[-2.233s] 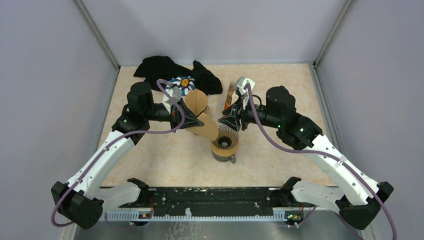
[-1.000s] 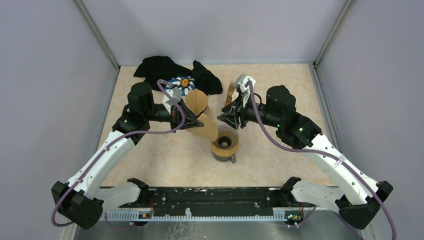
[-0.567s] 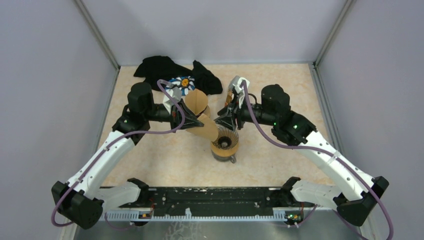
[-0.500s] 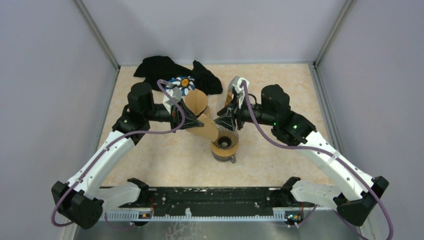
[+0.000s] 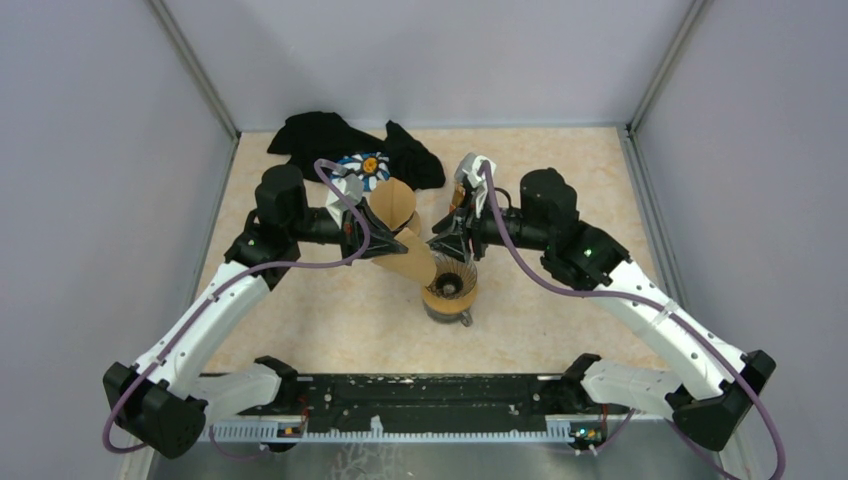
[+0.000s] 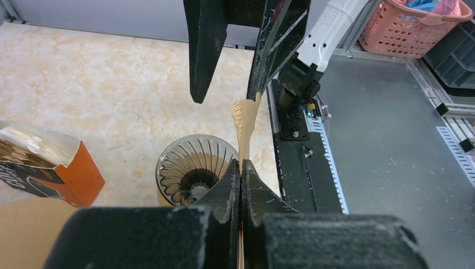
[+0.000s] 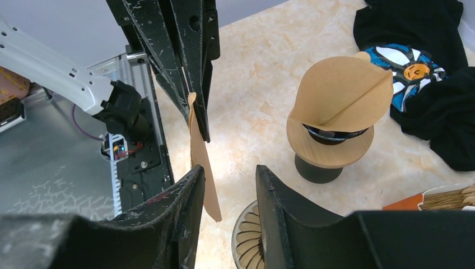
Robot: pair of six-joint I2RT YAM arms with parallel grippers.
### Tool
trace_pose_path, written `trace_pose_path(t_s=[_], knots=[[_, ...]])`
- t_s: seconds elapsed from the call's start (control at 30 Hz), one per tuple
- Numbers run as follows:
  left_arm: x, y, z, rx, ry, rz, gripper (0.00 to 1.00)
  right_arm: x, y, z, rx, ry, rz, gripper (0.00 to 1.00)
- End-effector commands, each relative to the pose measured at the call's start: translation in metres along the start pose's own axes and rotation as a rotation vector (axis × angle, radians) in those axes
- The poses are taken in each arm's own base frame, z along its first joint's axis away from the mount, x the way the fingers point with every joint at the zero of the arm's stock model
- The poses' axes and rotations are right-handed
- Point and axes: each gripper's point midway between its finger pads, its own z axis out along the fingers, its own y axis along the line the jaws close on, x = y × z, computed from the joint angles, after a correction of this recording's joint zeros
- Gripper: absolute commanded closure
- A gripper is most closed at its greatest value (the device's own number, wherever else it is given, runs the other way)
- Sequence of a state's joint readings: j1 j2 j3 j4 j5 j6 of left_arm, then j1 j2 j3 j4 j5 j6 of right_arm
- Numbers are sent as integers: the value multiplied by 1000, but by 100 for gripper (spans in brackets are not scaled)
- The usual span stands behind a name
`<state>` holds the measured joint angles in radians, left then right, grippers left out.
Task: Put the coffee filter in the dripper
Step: Place the coffee filter in the coffee dripper.
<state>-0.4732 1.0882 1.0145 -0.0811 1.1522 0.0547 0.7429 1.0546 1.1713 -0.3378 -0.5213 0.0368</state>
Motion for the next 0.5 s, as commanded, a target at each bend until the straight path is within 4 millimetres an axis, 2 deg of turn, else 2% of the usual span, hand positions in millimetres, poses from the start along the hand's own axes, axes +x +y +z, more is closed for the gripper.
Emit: trace_pose_path(t_s=[0.0, 0.47], knots=[[-4, -2, -1, 10, -14, 29, 100, -13, 2, -2, -10, -40, -24, 60], [-2, 1, -1, -2, -9, 23, 100, -17, 6, -6, -16, -55, -30, 60]])
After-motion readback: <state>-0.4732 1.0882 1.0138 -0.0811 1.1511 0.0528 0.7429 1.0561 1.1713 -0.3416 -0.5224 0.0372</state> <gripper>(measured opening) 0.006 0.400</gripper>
